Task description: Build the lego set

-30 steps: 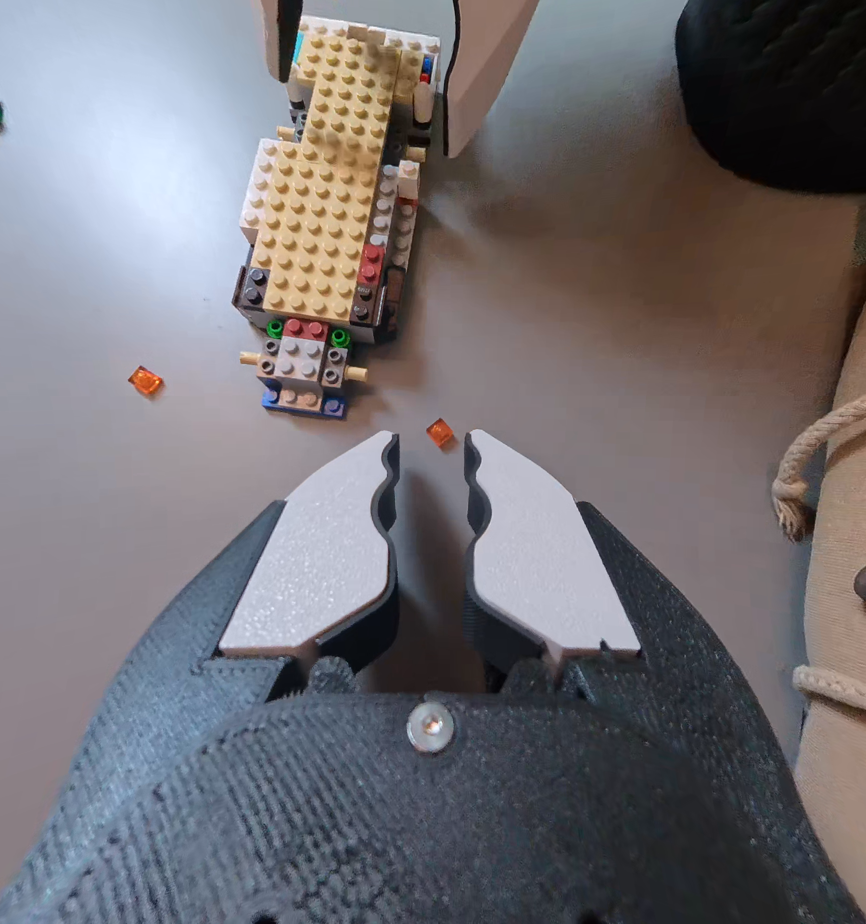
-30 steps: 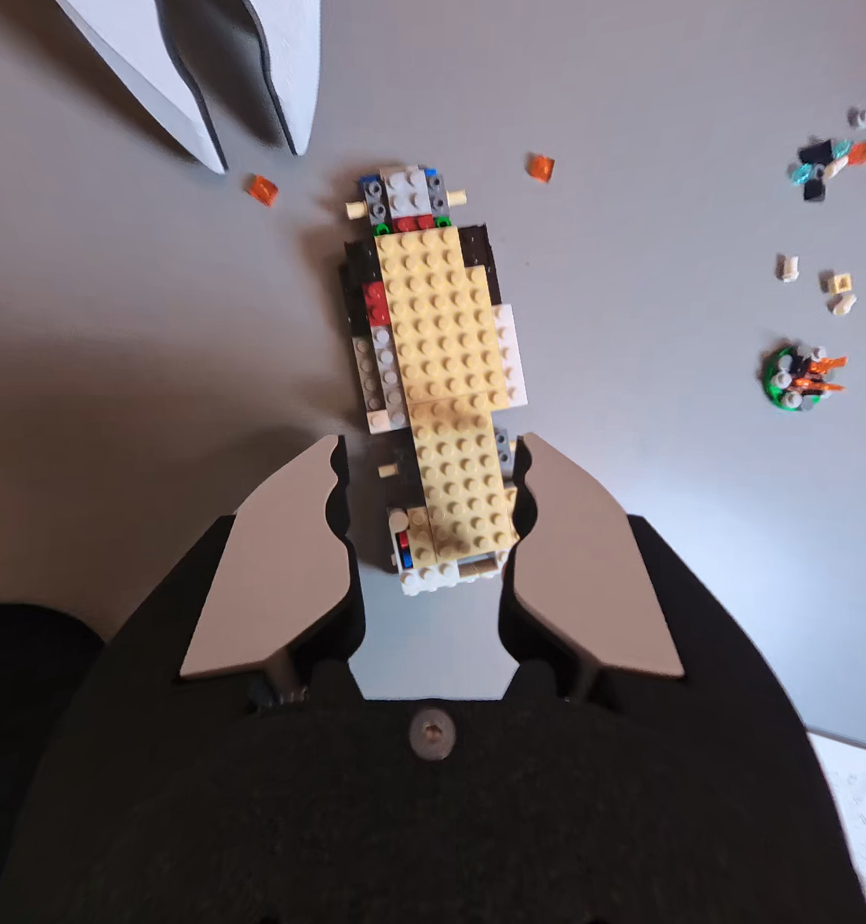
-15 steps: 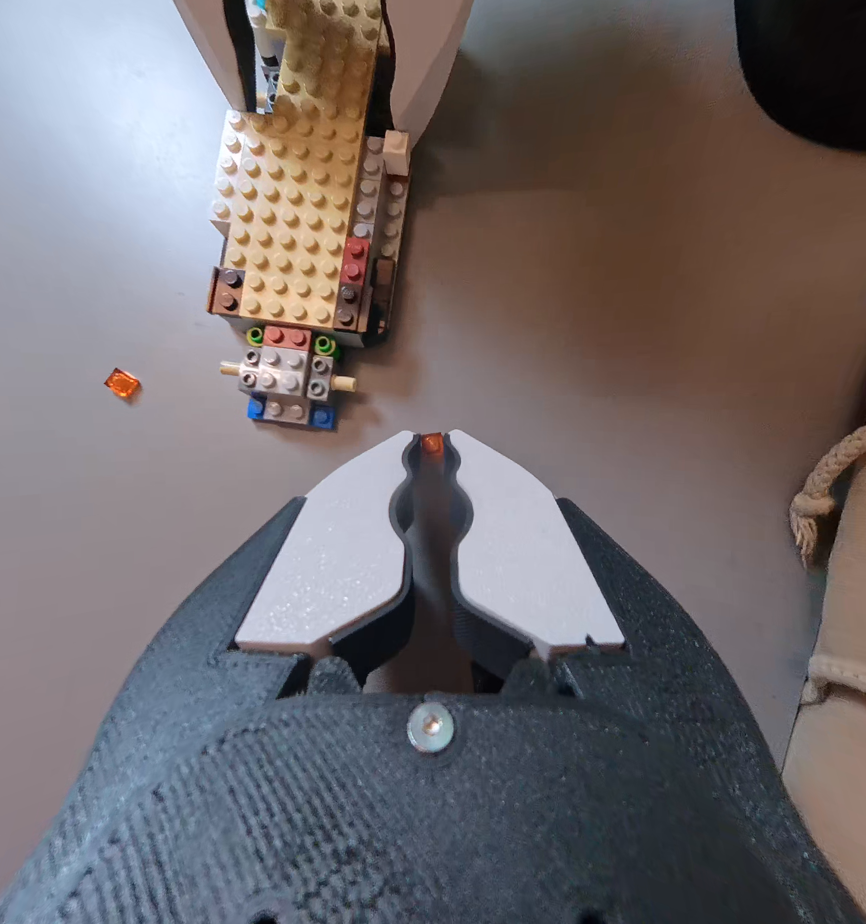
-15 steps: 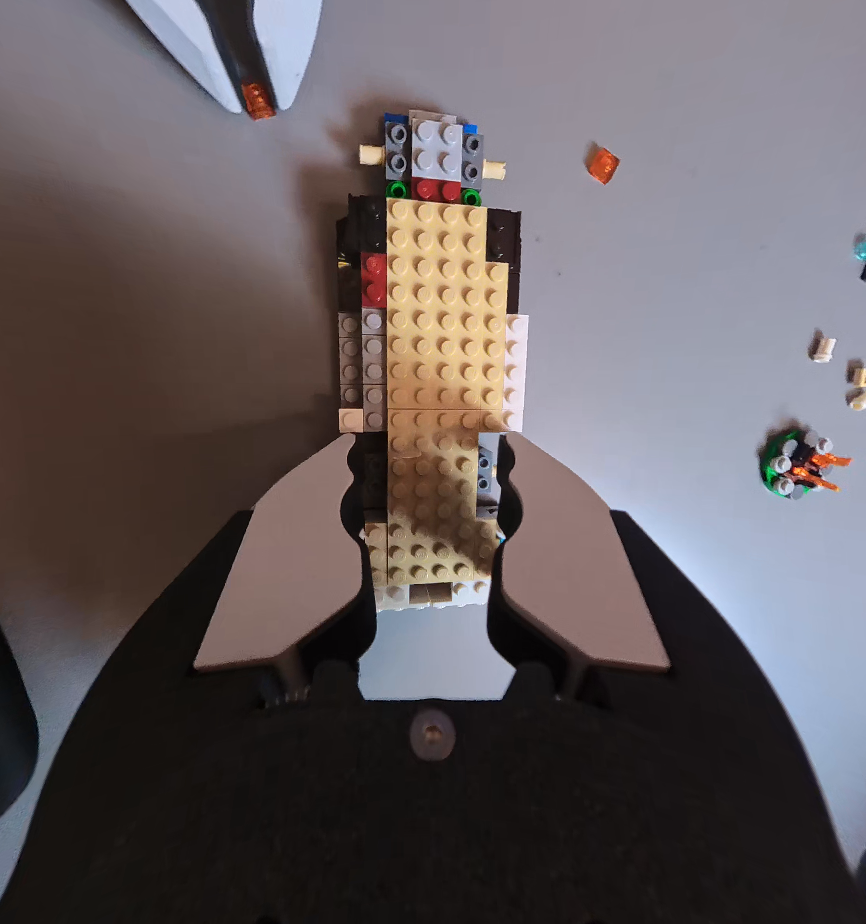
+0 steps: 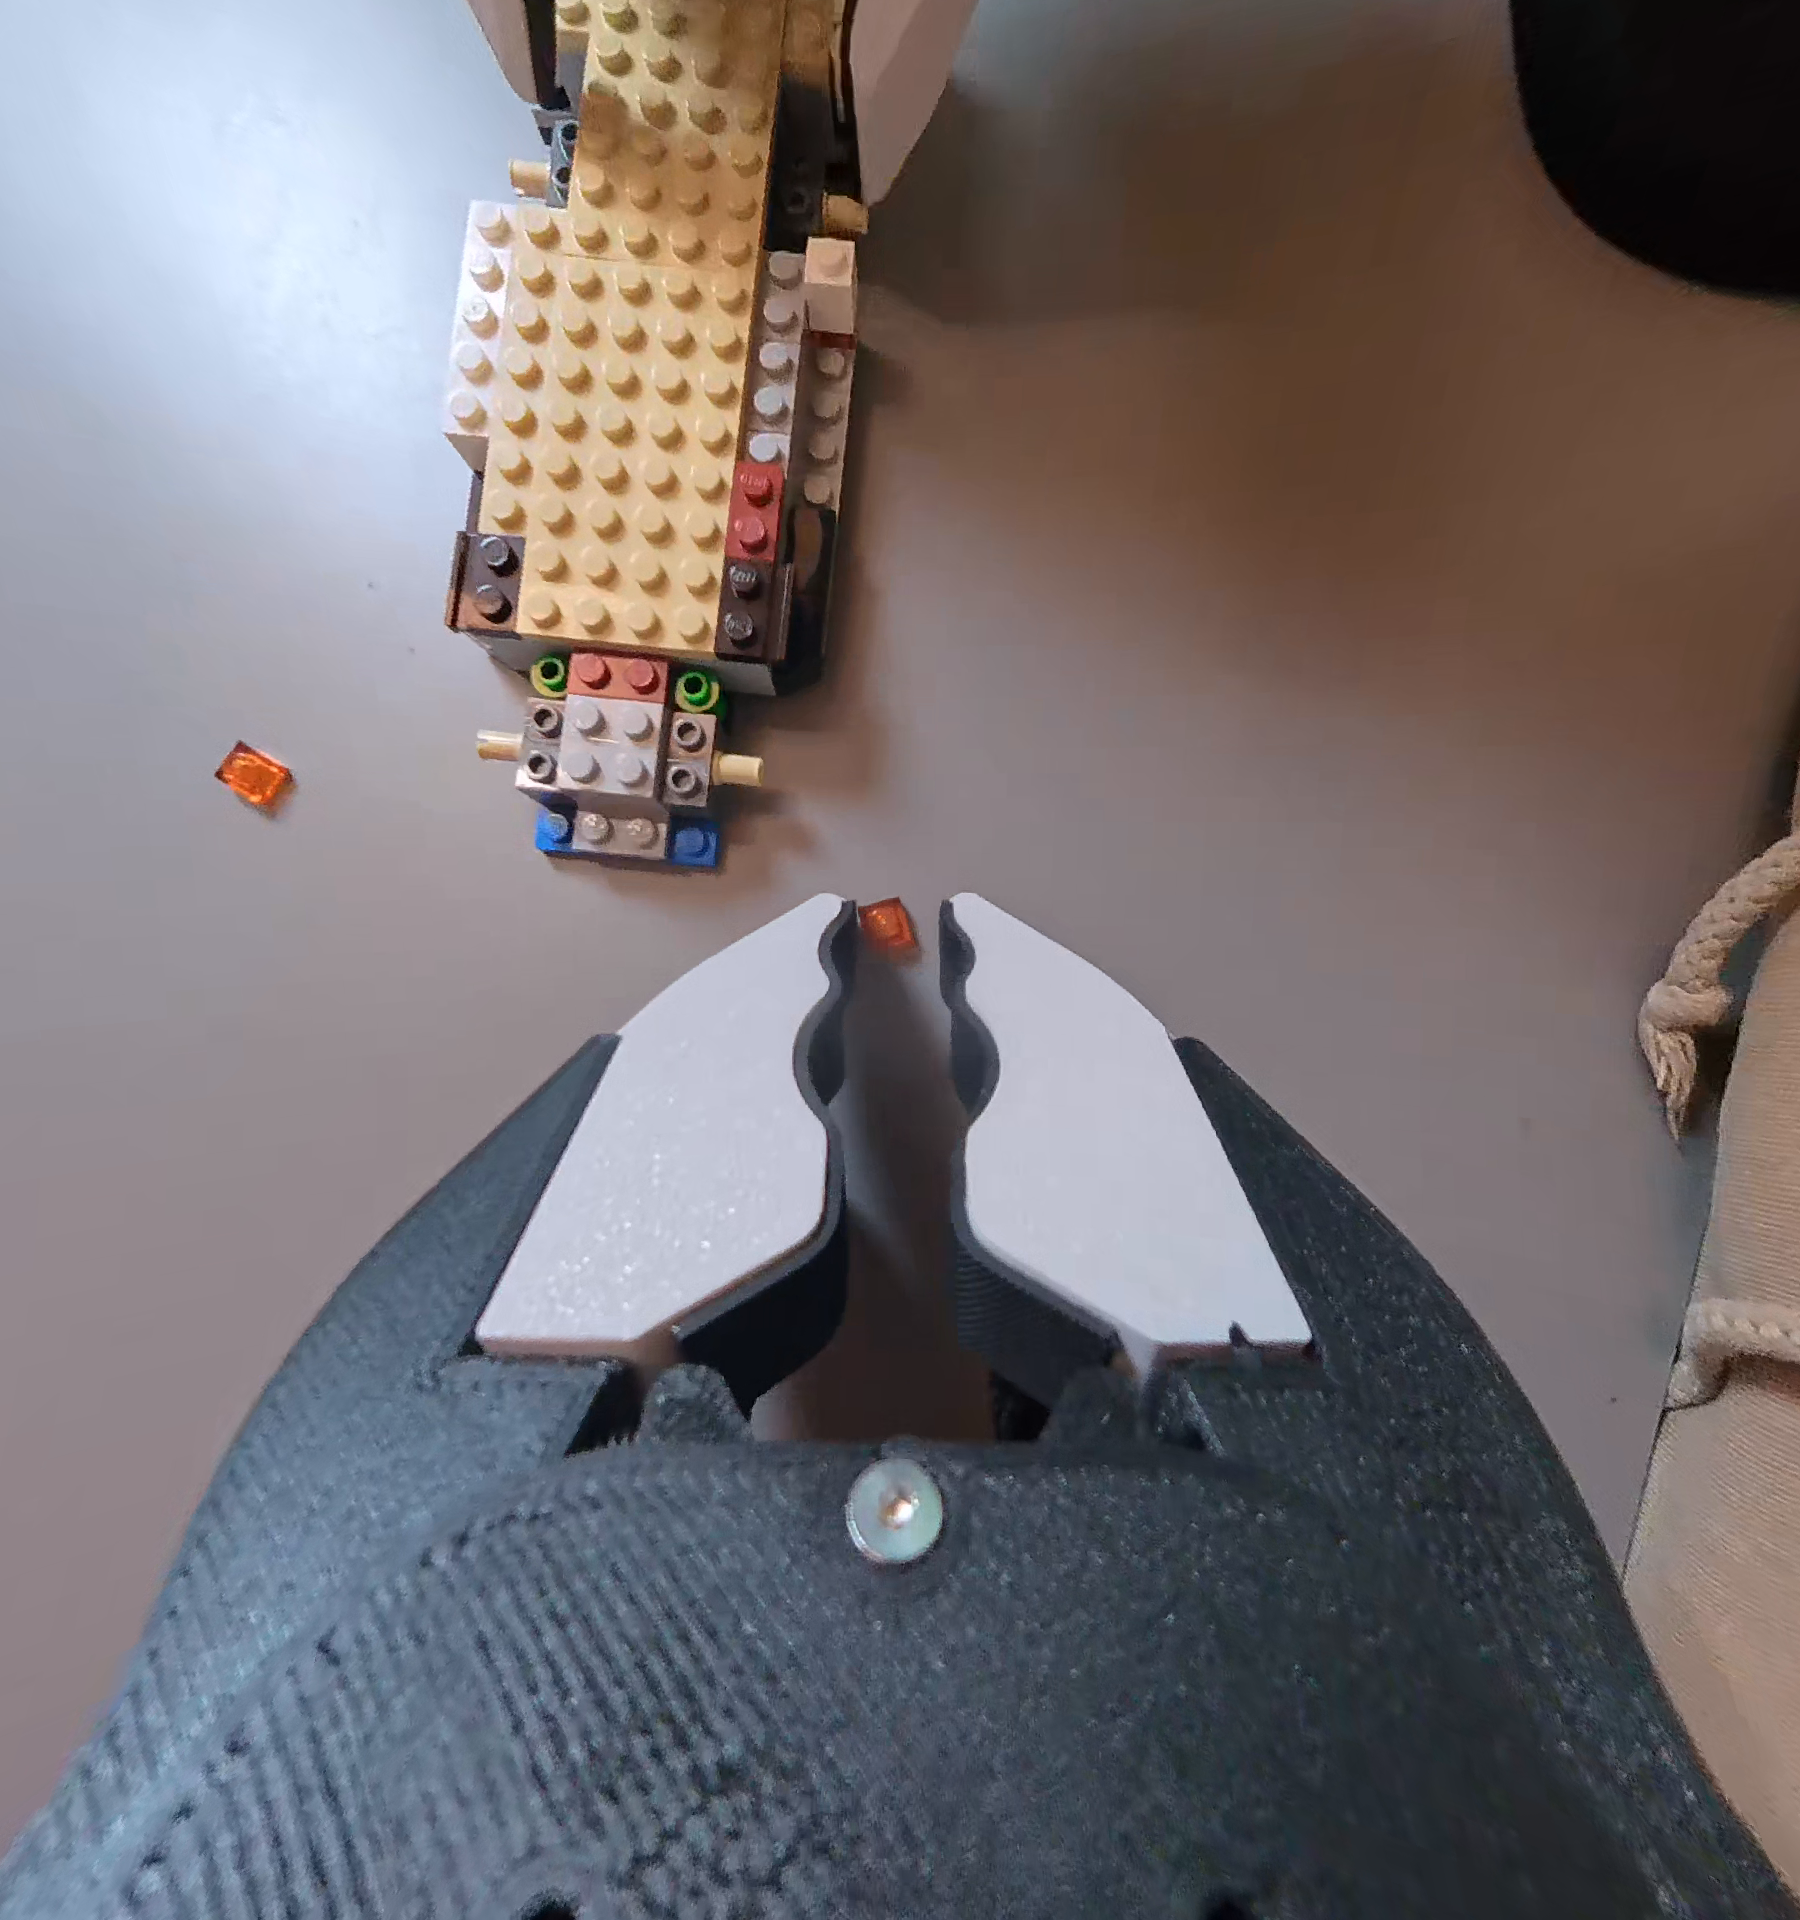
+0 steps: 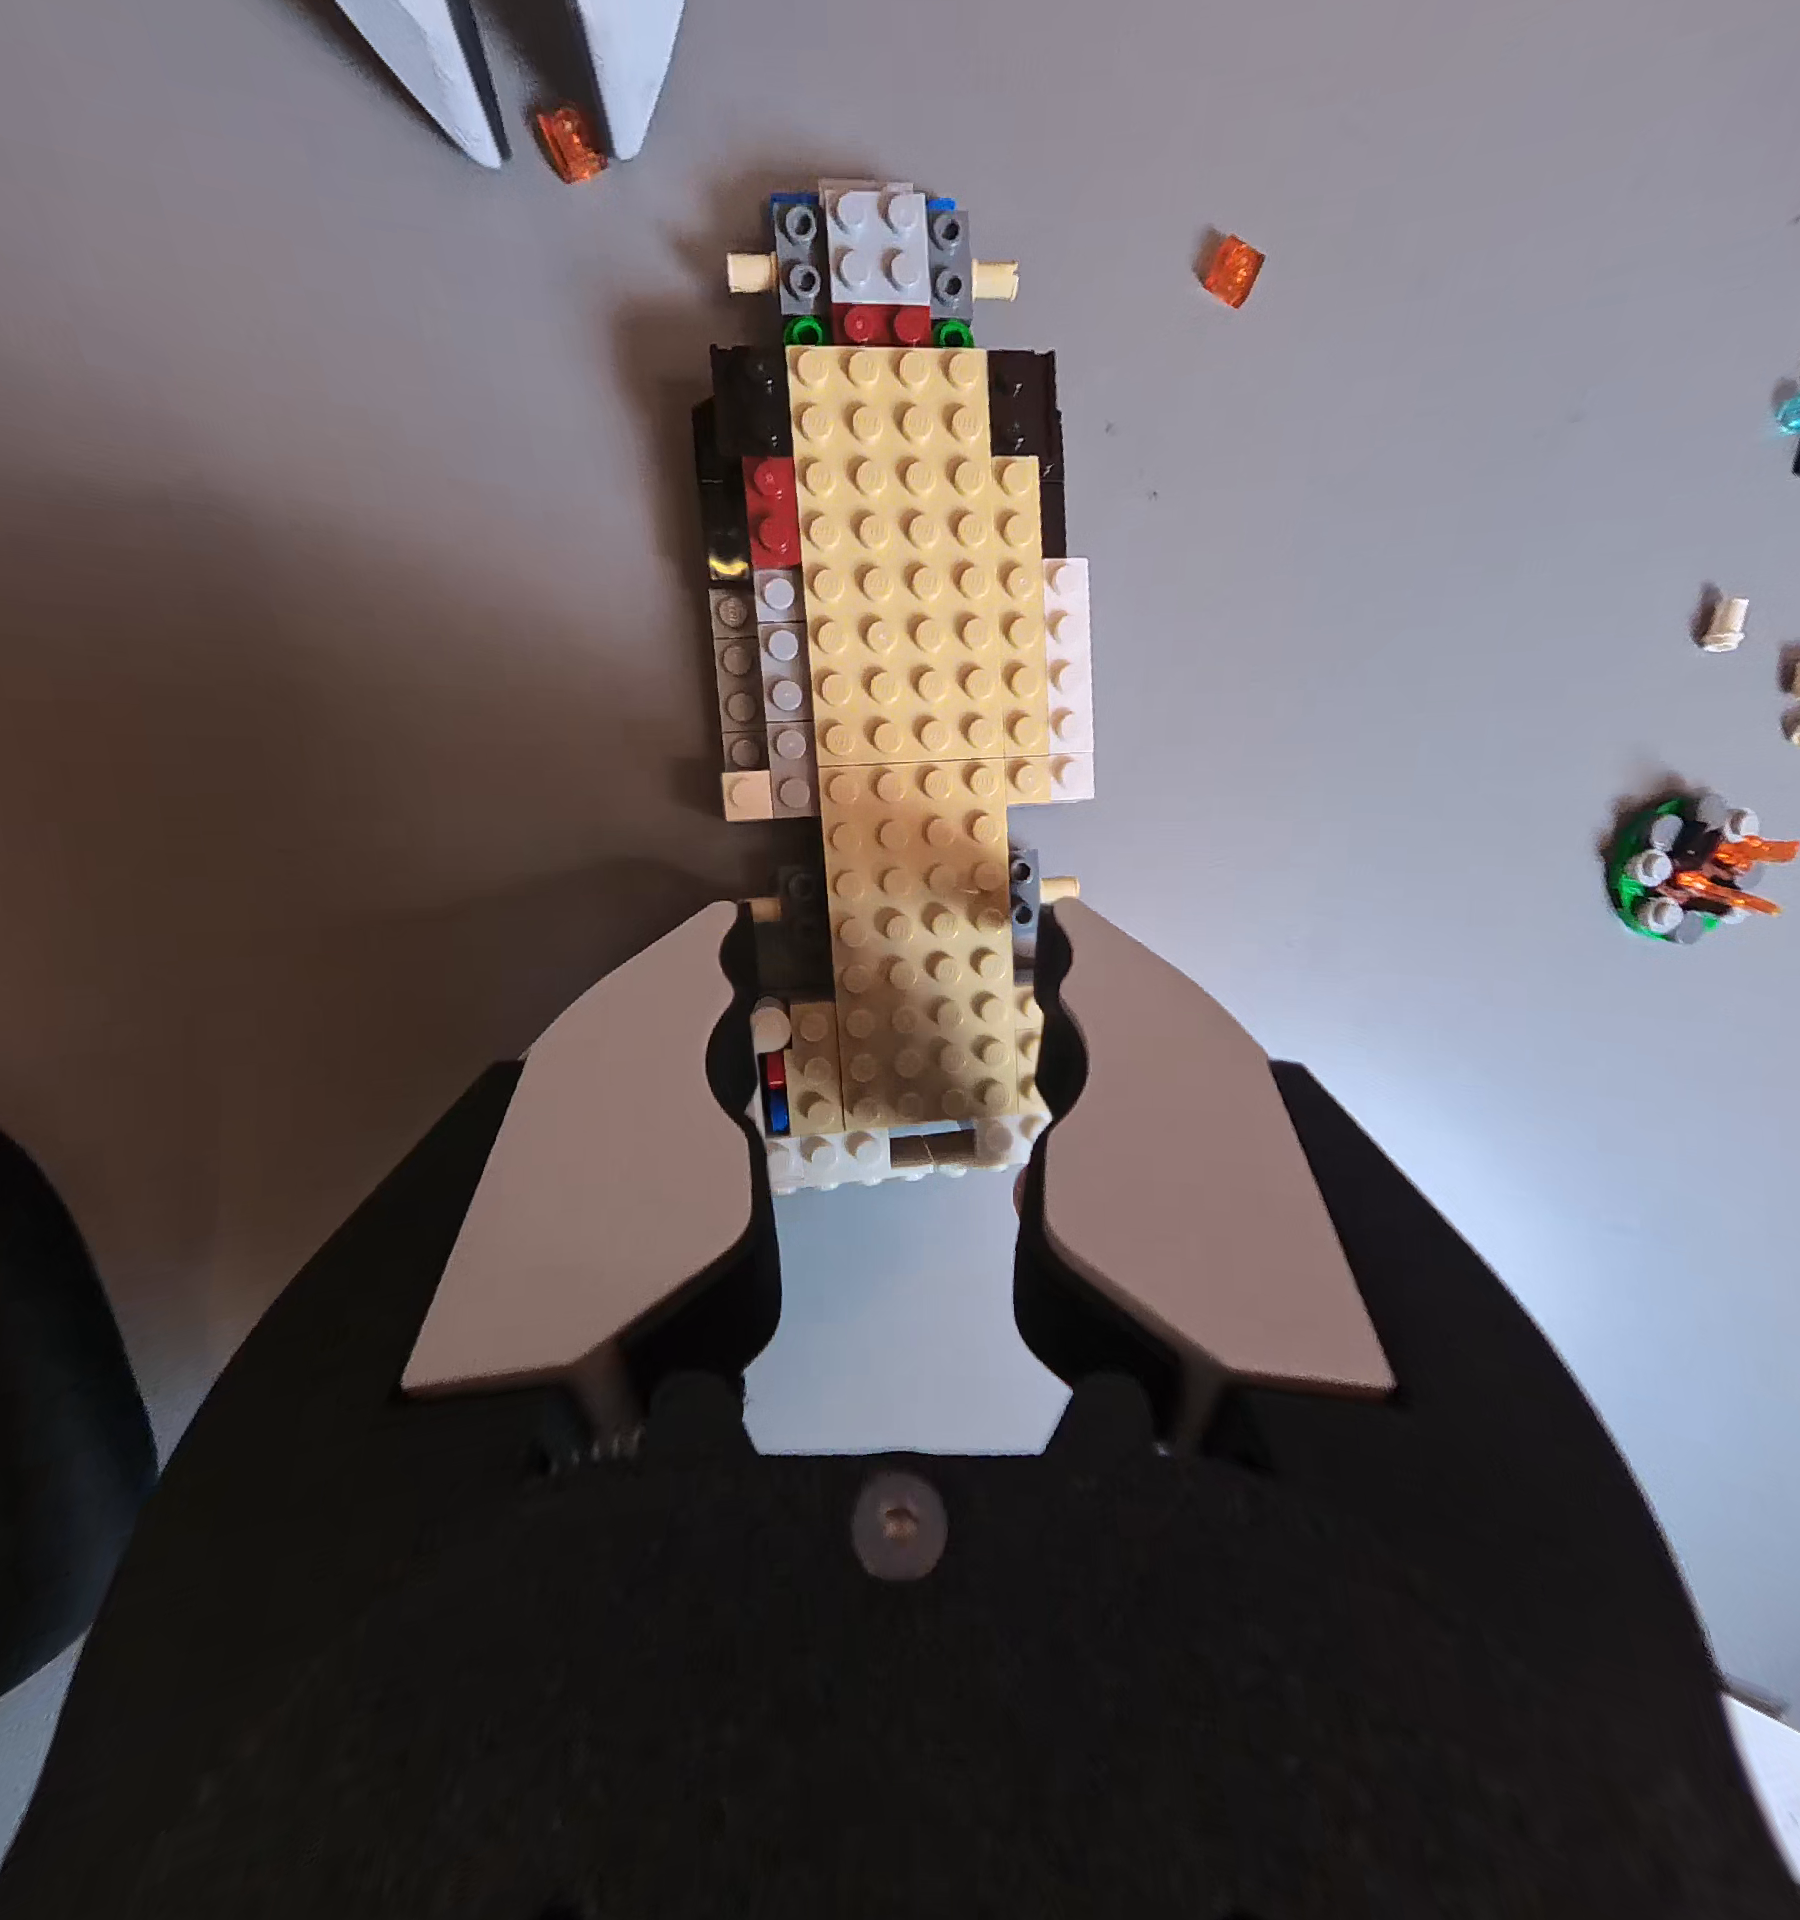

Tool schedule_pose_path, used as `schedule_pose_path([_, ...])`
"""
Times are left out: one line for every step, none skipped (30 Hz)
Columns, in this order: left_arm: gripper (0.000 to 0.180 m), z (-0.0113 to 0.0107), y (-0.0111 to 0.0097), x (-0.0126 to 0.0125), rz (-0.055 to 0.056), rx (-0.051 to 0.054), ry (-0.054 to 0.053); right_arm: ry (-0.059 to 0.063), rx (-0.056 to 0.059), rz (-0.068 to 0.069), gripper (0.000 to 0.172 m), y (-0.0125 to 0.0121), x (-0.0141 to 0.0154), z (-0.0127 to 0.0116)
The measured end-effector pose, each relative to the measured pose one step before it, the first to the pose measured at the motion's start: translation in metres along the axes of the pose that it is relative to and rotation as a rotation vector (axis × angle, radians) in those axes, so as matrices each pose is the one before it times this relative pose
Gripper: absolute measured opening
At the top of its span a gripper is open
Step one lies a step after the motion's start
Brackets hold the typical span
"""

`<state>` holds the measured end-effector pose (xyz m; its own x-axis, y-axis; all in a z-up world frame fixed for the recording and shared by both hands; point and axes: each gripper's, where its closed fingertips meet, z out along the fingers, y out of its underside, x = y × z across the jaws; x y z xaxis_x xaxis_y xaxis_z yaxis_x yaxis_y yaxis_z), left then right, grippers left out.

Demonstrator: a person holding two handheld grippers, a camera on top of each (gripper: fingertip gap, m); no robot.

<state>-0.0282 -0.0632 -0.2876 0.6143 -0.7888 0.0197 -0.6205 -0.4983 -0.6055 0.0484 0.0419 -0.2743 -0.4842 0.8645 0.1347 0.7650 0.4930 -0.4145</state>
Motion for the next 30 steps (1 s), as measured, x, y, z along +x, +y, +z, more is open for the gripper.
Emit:
schedule_pose_path([0.014, 0.00038, -0.00063, -0.0011, -0.0018, -0.0014, -0.0053, 0.0009, 0.0008, -0.0058, 0.052, -0.00167, -0.00039, 0.00042])
schedule_pose_path([0.013, 0.00011, -0.00024, -0.00051, 0.0011, -0.0024, -0.0011, -0.0005, 0.0004, -0.0019, 0.052, -0.00148, -0.00034, 0.00029])
schedule_pose_path([0.012, -0.00007, 0.00015, -0.00008, 0.0044, -0.0013, -0.0004, -0.0034, -0.0016, 0.0004, 0.051, -0.00091, -0.00068, 0.00048])
schedule_pose_path([0.012, -0.00011, -0.00002, -0.00032, 0.0052, 0.0002, -0.003, -0.0013, -0.0001, -0.0015, 0.052, -0.00054, -0.00037, 0.00053])
schedule_pose_path([0.013, -0.00027, 0.00004, -0.00054, 0.0052, -0.0002, -0.0042, -0.0009, 0.0017, -0.0005, 0.052, -0.00041, -0.0003, 0.00029])
schedule_pose_path([0.013, -0.00055, 0.00065, -0.00075, 0.0031, -0.0024, -0.004, -0.0037, -0.0001, 0.0044, 0.052, -0.0001, -0.00035, 0.00022])
schedule_pose_path([0.014, -0.00078, 0.00087, -0.00085, 0.0008, -0.0047, -0.0033, -0.0026, -0.0009, 0.0052, 0.052, 0.00022, -0.00005, 0.00009])
schedule_pose_path([0.015, -0.00083, 0.00051, -0.00053, 0.0011, -0.0016, -0.0014, -0.0023, 0.0001, 0.0024, 0.052, 0.00007, 0.00006, 0.00004])
schedule_pose_path([0.015, -0.00074, 0.00028, 0.00007, -0.001, 0.0015, 0.0013, -0.0047, 0.0002, 0.0028, 0.052, 0.00003, -0.00024, 0.00017])
schedule_pose_path([0.014, -0.0003, 0.00059, 0.00011, -0.002, -0.0005, 0.0003, -0.0056, -0.0024, 0.0042, 0.052, 0.00024, -0.00012, 0.00031])
schedule_pose_path([0.014, 0.00015, 0.0011, 0.00084, 0.0001, -0.0041, 0.0047, -0.0036, -0.0047, 0.0022, 0.052, 0.00028, 0.00012, 0.00035])
schedule_pose_path([0.013, 0.00007, -0.00057, 0.00059, -0.0024, 0.0042, 0.002, -0.0026, -0.0047, -0.0013, 0.052, -0.00008, 0.00032, 0.00015])
schedule_pose_path([0.013, 0.00031, -0.00031, 0.00012, 0.0, 0.0017, -0.0011, -0.0053, -0.0031, -0.0015, 0.051, -0.00045, -0.00007, -0.00001])
schedule_pose_path([0.012, 0.00037, -0.00041, 0.00022, -0.0004, 0.0023, 0.0011, -0.0084, -0.0021, 0.0007, 0.051, -0.00079, -0.00019, -0.00013])
schedule_pose_path([0.011, 0.00037, -0.00057, -0.00078, -0.0026, 0.0022, -0.0027, -0.0068, 0.0004, 0.0011, 0.05, -0.00122, 0.00024, -0.00022])
schedule_pose_path([0.01, 0.00019, -0.00028, -0.00016, -0.0008, 0.0007, 0.0018, -0.0053, 0.0038, 0.001, 0.05, -0.00152, 0.00067, -0.00025])
schedule_pose_path([0.009, 0.00006, -0.00009, 0.00005, -0.0006, 0.0002, 0.0034, -0.0081, 0.0028, 0.0026, 0.049, -0.00134, 0.00029, -0.00011])
schedule_pose_path([0.008, 0.00014, -0.00021, -0.00084, 0.0005, 0.0006, -0.0033, -0.0071, -0.0019, 0.0031, 0.049, -0.00074, 0.00034, -0.00013])
schedule_pose_path([0.008, -0.00002, 0.00001, -0.00008, 0.0014, 0.0004, 0.0006, -0.0017, -0.0051, -0.0007, 0.048, -0.00029, 0.00079, 0.00013])
schedule_pose_path([0.008, -0.00015, 0.00006, -0.0002, 0.0006, -0.0008, -0.0001, -0.0011, -0.0032, -0.0044, 0.048, -0.00046, 0.00063, 0.00029])
schedule_pose_path([0.008, -0.00021, 0.00012, -0.00024, 0.003, -0.0002, -0.0009, -0.0062, -0.0008, -0.0025, 0.046, -0.00068, -0.00022, 0.00042])
schedule_pose_path([0.008, -0.00037, 0.00034, -0.00047, 0.0029, -0.0004, -0.0013, -0.005, -0.002, -0.0005, 0.045, -0.00047, -0.00007, 0.00053])
schedule_pose_path([0.01, -0.00059, 0.00069, -0.0007, 0.0017, -0.0019, -0.0007, -0.0009, -0.0054, -0.0025, 0.044, -0.00007, 0.00025, 0.00072])
schedule_pose_path([0.012, -0.00066, 0.0004, -0.00068, -0.0018, -0.0003, -0.0003, -0.0007, -0.0048, -0.0041, 0.043, 0.00006, 0.00011, 0.00054])
schedule_pose_path([0.013, -0.00042, -0.00009, 0.00016, -0.0041, 0.0043, 0.0048, 0.0004, -0.0011, -0.0021, 0.043, -0.00044, 0.00019, 0.0006])
schedule_pose_path([0.013, -0.00031, -0.00032, 0.00097, -0.0066, 0.0059, 0.0085, 0.0006, -0.001, -0.0002, 0.042, -0.00035, 0.00039, 0.00069])
schedule_pose_path([0.013, 0.00013, 0.00006, 0.00125, -0.0031, 0.0025, 0.0071, -0.0008, -0.0027, -0.0012, 0.04, -0.00002, 0.00009, 0.00051])
schedule_pose_path([0.013, 0.00062, 0.00058, 0.00014, 0.0021, -0.0015, -0.0014, 0.0011, -0.0023, -0.0023, 0.039, 0.0, 0.00033, 0.00029])
schedule_pose_path([0.012, 0.0002, -0.00059, -0.00021, 0.001, 0.0047, -0.0034, 0.0027, -0.0014, -0.001, 0.037, -0.00011, 0.00049, 0.00002])
schedule_pose_path([0.012, 0.00016, -0.00022, 0.00025, -0.001, 0.0005, 0.0021, 0.0007, -0.001, 0.001, 0.037, -0.00013, 0.00032, 0.00005])
